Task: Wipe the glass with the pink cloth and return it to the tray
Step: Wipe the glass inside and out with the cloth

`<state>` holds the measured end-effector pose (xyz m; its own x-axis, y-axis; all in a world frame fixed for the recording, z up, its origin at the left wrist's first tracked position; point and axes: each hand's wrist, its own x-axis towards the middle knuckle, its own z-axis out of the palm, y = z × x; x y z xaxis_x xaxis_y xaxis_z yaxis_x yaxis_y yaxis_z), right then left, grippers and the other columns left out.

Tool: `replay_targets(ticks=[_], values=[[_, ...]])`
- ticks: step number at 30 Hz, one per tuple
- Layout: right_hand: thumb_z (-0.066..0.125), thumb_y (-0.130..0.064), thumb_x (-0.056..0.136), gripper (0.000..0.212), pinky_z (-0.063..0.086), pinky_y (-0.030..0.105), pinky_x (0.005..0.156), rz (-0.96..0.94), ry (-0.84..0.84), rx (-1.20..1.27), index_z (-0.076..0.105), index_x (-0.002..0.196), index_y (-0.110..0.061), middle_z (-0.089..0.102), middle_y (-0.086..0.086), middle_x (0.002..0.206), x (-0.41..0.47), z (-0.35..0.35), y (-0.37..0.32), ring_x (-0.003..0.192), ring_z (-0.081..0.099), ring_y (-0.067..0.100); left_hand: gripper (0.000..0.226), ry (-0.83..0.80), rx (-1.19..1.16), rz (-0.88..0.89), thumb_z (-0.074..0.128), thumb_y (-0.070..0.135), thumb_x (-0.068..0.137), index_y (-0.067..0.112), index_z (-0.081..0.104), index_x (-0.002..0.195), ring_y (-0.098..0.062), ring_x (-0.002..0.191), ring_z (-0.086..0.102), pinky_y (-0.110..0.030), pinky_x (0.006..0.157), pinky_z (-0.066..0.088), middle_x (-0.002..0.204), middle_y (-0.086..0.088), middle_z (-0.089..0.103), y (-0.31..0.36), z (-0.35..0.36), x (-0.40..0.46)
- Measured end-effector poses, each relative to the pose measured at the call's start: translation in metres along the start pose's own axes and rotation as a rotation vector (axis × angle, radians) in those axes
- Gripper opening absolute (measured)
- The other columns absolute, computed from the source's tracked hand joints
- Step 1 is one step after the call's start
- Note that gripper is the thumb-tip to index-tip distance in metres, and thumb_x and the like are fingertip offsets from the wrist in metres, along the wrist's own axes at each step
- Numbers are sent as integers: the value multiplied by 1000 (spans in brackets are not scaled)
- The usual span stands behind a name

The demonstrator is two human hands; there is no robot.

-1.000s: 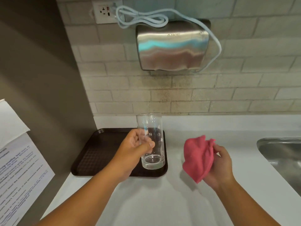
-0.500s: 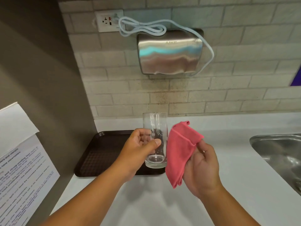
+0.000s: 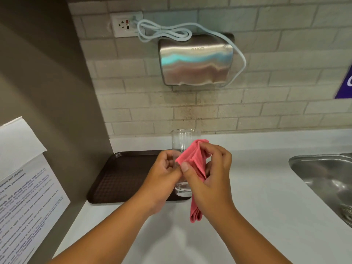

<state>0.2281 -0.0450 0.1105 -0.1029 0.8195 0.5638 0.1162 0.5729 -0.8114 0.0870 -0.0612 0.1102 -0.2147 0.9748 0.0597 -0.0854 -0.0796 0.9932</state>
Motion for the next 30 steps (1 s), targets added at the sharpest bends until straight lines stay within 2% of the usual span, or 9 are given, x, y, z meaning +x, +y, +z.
replay_targets(ticks=[5, 9, 13, 18, 20, 22, 24, 27, 30], values=[[42, -68, 89, 58, 22, -4, 98, 20, -62, -63, 18, 139, -82, 22, -26, 156, 11, -6, 1, 136, 17, -17, 49, 11, -28, 9, 82, 37, 86, 16, 63, 126, -20, 99, 79, -26, 79, 61, 118, -16, 76, 1, 19, -1], [45, -71, 86, 65, 24, 13, 112, 67, -159, 32, 12, 141, -82, 19, -21, 167, 23, -23, -2, 150, 15, -6, 43, 38, -46, 18, 78, 32, 89, 17, 65, 126, -32, 110, 79, -34, 85, 63, 126, -23, 75, 1, 35, 1], [56, -69, 87, 75, 38, 22, 111, 122, -213, 178, 15, 149, -74, 30, -27, 164, 34, -40, -1, 145, 32, -11, 52, 49, -73, 39, 80, 39, 82, 17, 64, 126, -49, 126, 66, -60, 105, 55, 130, -25, 73, -3, 55, -1], [56, -66, 93, 60, 49, 7, 78, 192, -170, 180, 28, 146, -72, 55, -58, 106, 53, -58, 0, 103, 55, -28, 64, 85, -70, 58, 83, 49, 77, 16, 63, 128, -51, 127, 63, -65, 108, 54, 135, -33, 63, -4, 75, -9], [51, -69, 94, 53, 50, 8, 81, 216, -153, 217, 38, 145, -68, 63, -49, 110, 60, -62, -1, 104, 61, -21, 65, 93, -55, 64, 83, 49, 76, 18, 62, 129, -47, 122, 68, -60, 107, 56, 133, -30, 66, -4, 80, -11], [44, -70, 96, 50, 52, 24, 96, 261, -150, 266, 43, 146, -63, 67, -28, 127, 68, -64, 0, 114, 64, -6, 65, 102, -51, 76, 83, 48, 75, 19, 62, 130, -35, 110, 73, -52, 103, 59, 131, -26, 70, -5, 82, -13], [39, -69, 99, 50, 50, 27, 100, 276, -188, 291, 39, 149, -62, 62, -28, 132, 68, -64, 3, 118, 61, -5, 64, 119, -57, 78, 83, 47, 76, 18, 62, 129, -26, 103, 71, -47, 99, 59, 128, -21, 73, -5, 83, -12], [36, -65, 101, 50, 44, 13, 100, 221, -266, 271, 24, 149, -70, 52, -42, 139, 50, -58, 2, 125, 49, -21, 46, 160, -128, 51, 78, 35, 93, 13, 63, 131, -25, 103, 68, -38, 88, 57, 121, -15, 73, -2, 80, -7], [35, -68, 96, 56, 25, -4, 100, 159, -310, 146, 8, 143, -80, 6, -27, 171, 35, -46, 2, 133, 8, -36, 30, 149, -95, 32, 66, 25, 105, 10, 65, 131, -17, 100, 71, -27, 80, 57, 118, -14, 78, -2, 73, 1]])
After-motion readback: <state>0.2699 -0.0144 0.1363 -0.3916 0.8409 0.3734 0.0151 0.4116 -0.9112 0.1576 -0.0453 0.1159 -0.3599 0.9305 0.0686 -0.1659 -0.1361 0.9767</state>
